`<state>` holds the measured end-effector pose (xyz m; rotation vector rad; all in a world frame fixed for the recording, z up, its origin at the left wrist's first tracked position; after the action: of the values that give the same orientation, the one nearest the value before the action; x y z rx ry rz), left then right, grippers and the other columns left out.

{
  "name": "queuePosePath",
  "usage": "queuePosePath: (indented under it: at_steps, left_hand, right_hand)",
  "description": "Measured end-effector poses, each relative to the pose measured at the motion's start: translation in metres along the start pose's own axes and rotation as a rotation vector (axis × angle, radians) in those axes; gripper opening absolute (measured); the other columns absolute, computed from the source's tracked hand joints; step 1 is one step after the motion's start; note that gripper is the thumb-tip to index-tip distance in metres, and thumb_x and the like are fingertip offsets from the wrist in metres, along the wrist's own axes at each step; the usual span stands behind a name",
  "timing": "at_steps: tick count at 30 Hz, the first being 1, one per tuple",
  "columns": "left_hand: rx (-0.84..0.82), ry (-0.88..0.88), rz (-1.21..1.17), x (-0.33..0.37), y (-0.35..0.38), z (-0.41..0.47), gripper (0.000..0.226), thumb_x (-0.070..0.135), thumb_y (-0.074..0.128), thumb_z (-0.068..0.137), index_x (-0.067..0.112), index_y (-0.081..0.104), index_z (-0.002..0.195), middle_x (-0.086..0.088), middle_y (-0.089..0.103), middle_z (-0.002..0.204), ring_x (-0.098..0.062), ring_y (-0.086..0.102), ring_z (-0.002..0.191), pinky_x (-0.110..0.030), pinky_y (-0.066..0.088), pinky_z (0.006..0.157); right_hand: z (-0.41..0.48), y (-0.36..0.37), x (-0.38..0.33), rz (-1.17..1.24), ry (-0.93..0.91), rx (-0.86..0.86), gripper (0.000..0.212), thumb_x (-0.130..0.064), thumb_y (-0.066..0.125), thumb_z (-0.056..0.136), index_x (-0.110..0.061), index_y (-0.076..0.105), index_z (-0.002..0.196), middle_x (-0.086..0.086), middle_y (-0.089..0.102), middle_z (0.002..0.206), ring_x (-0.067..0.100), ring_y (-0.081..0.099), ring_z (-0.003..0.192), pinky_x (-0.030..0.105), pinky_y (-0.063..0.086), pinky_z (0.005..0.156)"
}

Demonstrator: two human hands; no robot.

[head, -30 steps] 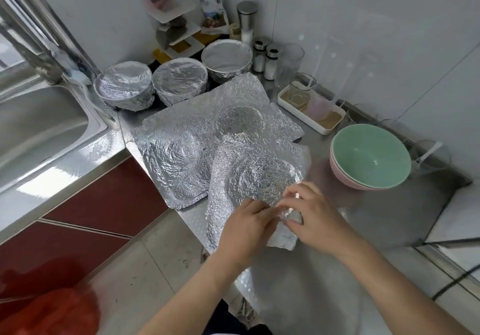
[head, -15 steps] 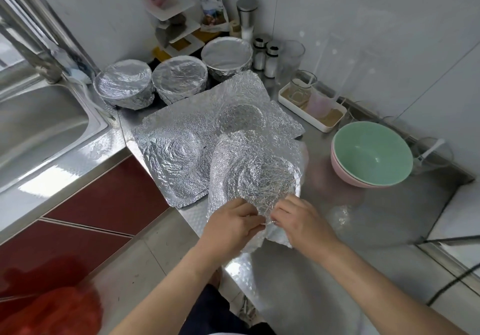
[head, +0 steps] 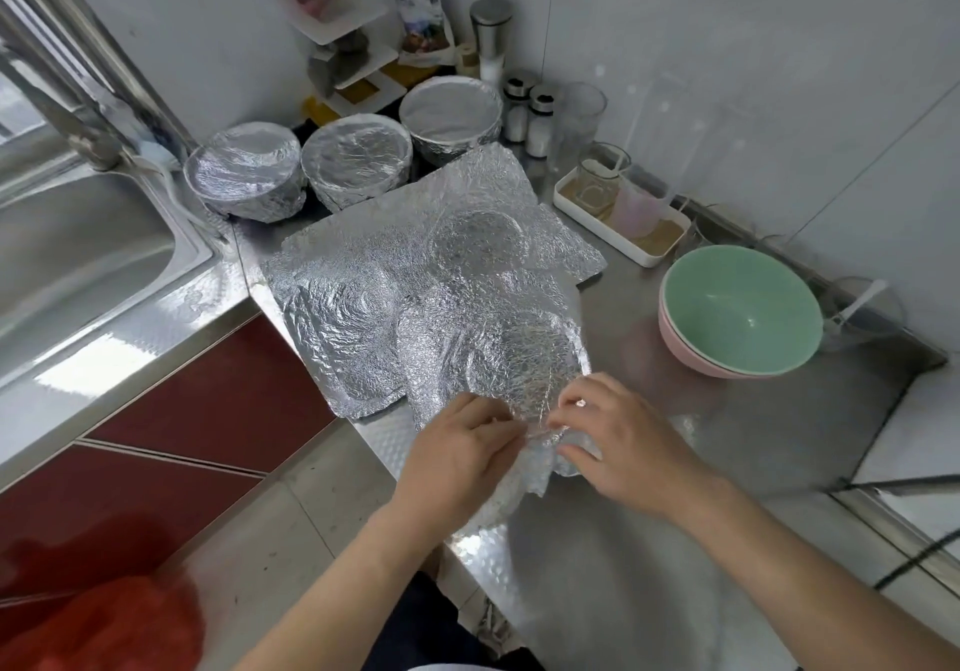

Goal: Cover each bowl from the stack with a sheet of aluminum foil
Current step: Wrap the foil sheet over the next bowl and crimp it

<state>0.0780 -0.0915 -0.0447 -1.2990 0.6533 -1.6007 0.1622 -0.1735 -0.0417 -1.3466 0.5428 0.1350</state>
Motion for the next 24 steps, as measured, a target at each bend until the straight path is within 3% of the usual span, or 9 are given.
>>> queuePosePath:
  at_steps: [8, 14, 17, 21, 24]
  left_hand:
    - [-0.082, 0.029, 0.019, -0.015, 0.004, -0.01, 0.032, 0.046, 0.053, 0.093, 0.024, 0.076, 0.097, 0.008, 0.064, 0.092, -0.015, 0.054, 0.085, -0.026, 0.048, 0.067]
    - [-0.053, 0.107, 0.072, -0.004, 0.014, -0.008, 0.024, 0.037, 0.059, 0.09, 0.02, 0.076, 0.088, 0.007, 0.067, 0.084, -0.015, 0.057, 0.077, -0.029, 0.05, 0.064]
    - [-0.038, 0.072, 0.096, 0.004, 0.023, -0.005, 0.023, 0.033, 0.059, 0.09, 0.018, 0.075, 0.084, 0.006, 0.066, 0.079, -0.015, 0.056, 0.071, -0.031, 0.051, 0.06]
    - [-0.057, 0.001, 0.065, 0.018, 0.033, 0.005, 0.024, 0.036, 0.056, 0.091, 0.019, 0.073, 0.085, 0.006, 0.064, 0.079, -0.015, 0.055, 0.071, -0.031, 0.051, 0.061]
    - [-0.008, -0.012, 0.004, 0.021, 0.021, 0.007, 0.026, 0.035, 0.054, 0.095, 0.018, 0.072, 0.099, 0.004, 0.068, 0.093, -0.017, 0.057, 0.083, -0.031, 0.052, 0.071]
  right_hand:
    - [0.0, 0.029, -0.017, -0.076, -0.072, 0.029, 0.009, -0.021, 0.073, 0.082, -0.016, 0.065, 0.083, -0.003, 0.057, 0.086, 0.016, 0.047, 0.085, 0.032, 0.048, 0.072]
    - [-0.001, 0.033, -0.016, -0.174, -0.154, 0.031, 0.017, 0.003, 0.067, 0.074, -0.012, 0.061, 0.077, 0.001, 0.053, 0.081, 0.02, 0.047, 0.08, 0.031, 0.045, 0.065]
    - [-0.003, 0.028, -0.011, -0.207, -0.196, 0.003, 0.018, 0.003, 0.052, 0.074, -0.013, 0.06, 0.078, 0.001, 0.052, 0.082, 0.021, 0.047, 0.083, 0.031, 0.047, 0.067]
    - [-0.003, 0.015, 0.013, -0.186, -0.132, -0.05, 0.02, 0.0, 0.072, 0.072, -0.017, 0.064, 0.082, -0.003, 0.057, 0.087, 0.019, 0.051, 0.09, 0.032, 0.05, 0.075]
    - [-0.004, -0.006, 0.03, -0.099, -0.006, 0.015, 0.012, -0.013, 0.063, 0.08, -0.018, 0.07, 0.09, -0.004, 0.061, 0.095, 0.016, 0.052, 0.097, 0.029, 0.047, 0.087]
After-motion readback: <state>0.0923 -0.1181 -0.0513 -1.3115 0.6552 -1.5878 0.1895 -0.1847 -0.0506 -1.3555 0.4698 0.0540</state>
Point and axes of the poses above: each hand's wrist, its own z-axis towards the middle knuckle, its own y-axis out of the palm, x = y × z, the point moved 10 cm from there along z, towards the middle knuckle
